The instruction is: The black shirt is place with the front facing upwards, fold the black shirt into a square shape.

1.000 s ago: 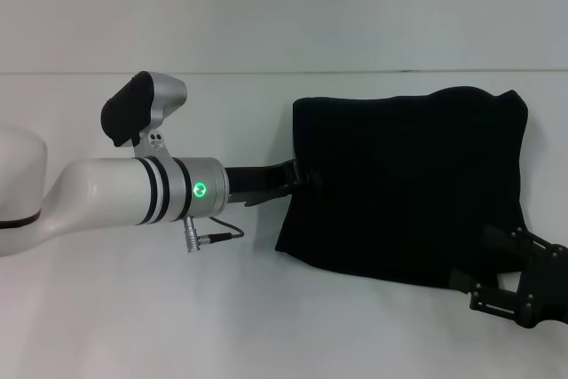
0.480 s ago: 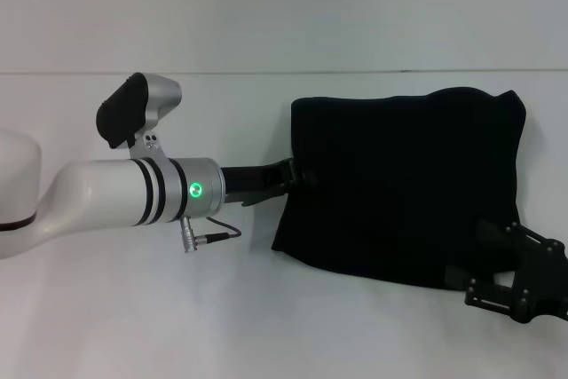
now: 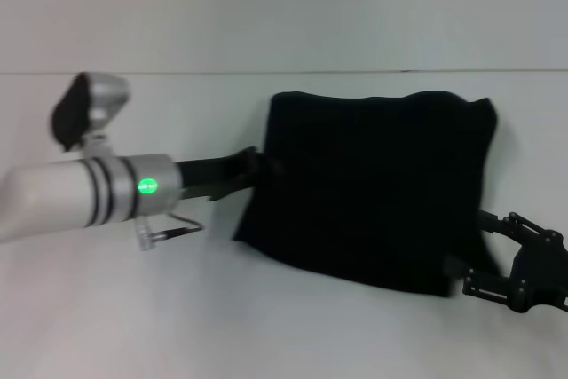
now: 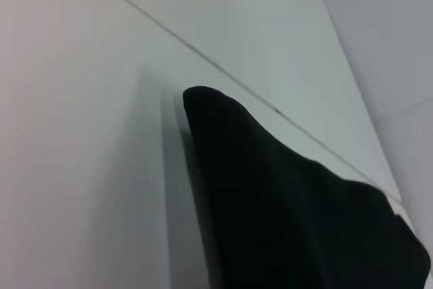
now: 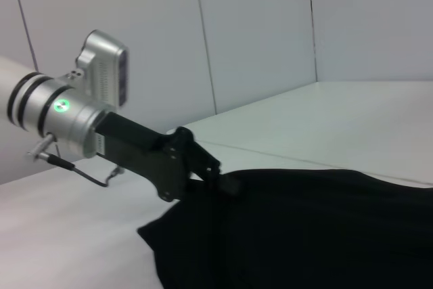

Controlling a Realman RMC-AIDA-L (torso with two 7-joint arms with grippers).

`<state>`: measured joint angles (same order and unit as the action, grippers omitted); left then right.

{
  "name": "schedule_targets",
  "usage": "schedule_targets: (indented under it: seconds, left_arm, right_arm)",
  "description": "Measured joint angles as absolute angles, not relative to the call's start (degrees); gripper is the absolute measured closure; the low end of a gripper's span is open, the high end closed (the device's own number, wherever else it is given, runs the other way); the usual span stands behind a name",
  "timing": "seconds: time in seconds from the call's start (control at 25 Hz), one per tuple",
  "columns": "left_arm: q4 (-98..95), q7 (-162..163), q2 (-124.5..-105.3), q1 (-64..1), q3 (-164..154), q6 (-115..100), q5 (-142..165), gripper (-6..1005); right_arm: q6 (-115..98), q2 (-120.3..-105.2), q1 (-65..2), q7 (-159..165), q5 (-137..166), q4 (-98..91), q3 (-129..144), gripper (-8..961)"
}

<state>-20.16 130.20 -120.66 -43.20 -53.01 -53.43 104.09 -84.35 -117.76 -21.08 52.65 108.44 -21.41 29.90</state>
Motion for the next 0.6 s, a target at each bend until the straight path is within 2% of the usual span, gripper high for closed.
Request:
schedule_targets:
  seconds: [0.36, 0.6]
  left_arm:
    - [-19.95, 130.17, -116.38, -37.19, -47.83, -59.87, 103.88, 883]
    - [-19.83, 130.06, -116.09, -35.25, -46.9, -61.92, 103.91, 882]
  right_arm:
    - [-83.4, -117.92, -21.96, 52.64, 108.19, -21.93, 29.63, 7]
    - [-81.41, -118.39, -22.95, 52.64, 108.18, -21.97, 29.61, 7]
